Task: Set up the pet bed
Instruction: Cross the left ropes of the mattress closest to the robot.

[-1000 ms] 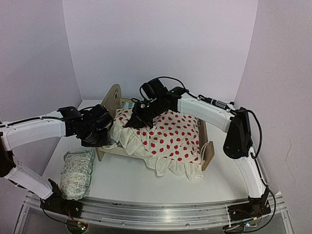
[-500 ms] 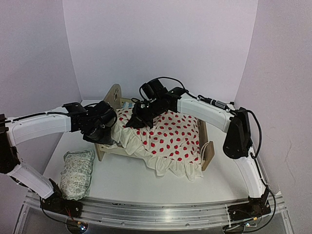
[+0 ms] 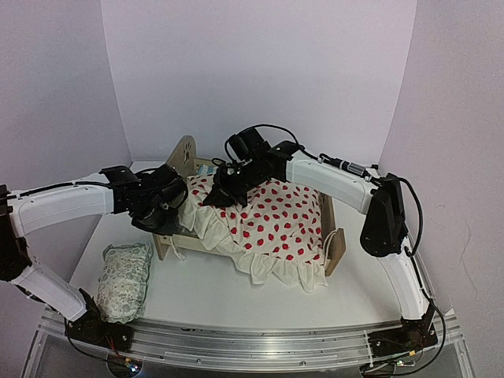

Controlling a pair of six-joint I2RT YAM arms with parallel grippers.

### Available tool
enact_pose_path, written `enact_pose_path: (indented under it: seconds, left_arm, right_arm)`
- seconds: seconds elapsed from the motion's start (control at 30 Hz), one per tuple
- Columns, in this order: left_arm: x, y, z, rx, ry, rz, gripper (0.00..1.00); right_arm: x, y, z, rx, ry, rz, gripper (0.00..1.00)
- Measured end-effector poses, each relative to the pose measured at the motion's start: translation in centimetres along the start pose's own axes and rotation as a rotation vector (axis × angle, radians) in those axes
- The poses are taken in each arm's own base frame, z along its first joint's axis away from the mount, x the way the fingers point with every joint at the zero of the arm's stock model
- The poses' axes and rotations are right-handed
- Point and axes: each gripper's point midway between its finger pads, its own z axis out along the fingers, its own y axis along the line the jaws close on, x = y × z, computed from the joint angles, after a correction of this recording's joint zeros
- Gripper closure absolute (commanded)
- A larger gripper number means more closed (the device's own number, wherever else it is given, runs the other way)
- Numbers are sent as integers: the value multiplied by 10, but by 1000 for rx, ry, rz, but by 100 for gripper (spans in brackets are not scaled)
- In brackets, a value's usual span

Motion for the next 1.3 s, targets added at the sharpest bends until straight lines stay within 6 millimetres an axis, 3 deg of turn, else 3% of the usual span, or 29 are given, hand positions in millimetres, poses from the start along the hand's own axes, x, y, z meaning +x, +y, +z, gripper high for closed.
enact_pose_path:
  seconds: [0.07, 0.17, 0.37, 0.53, 0.63, 0.67, 0.77, 0.83, 1.1, 1.3]
  left_arm:
    - [4, 3, -4, 14, -5, -29, 64]
    - [11, 5, -13, 64, -23, -101, 55]
    - [31, 16, -18, 103, -20, -210, 53]
    - [32, 14, -18, 112, -16, -246, 53]
    - [30, 15, -22, 120, -27, -264, 51]
    - [28, 15, -24, 125, -34, -269, 51]
    - [14, 16, -38, 149, -74, -289, 48]
    - [4, 17, -47, 157, -99, -293, 44]
    - [-48, 22, -87, 145, -216, -281, 33]
    - [-72, 17, -91, 104, -246, -213, 32]
  right_arm:
    - [2, 1, 1, 2, 1, -11, 100]
    - [7, 1, 5, 9, 8, -35, 100]
    - [16, 0, 14, 26, 16, -125, 100]
    - [16, -2, 23, 32, 18, -187, 99]
    - [12, 4, 32, 17, 9, -217, 93]
    - [10, 6, 35, 10, 5, -228, 85]
    - [10, 8, 43, -2, 3, -255, 56]
    - [15, 10, 47, -6, 10, -272, 49]
    - [25, 25, 53, -27, -1, -365, 31]
    - [17, 34, 47, -40, -45, -414, 26]
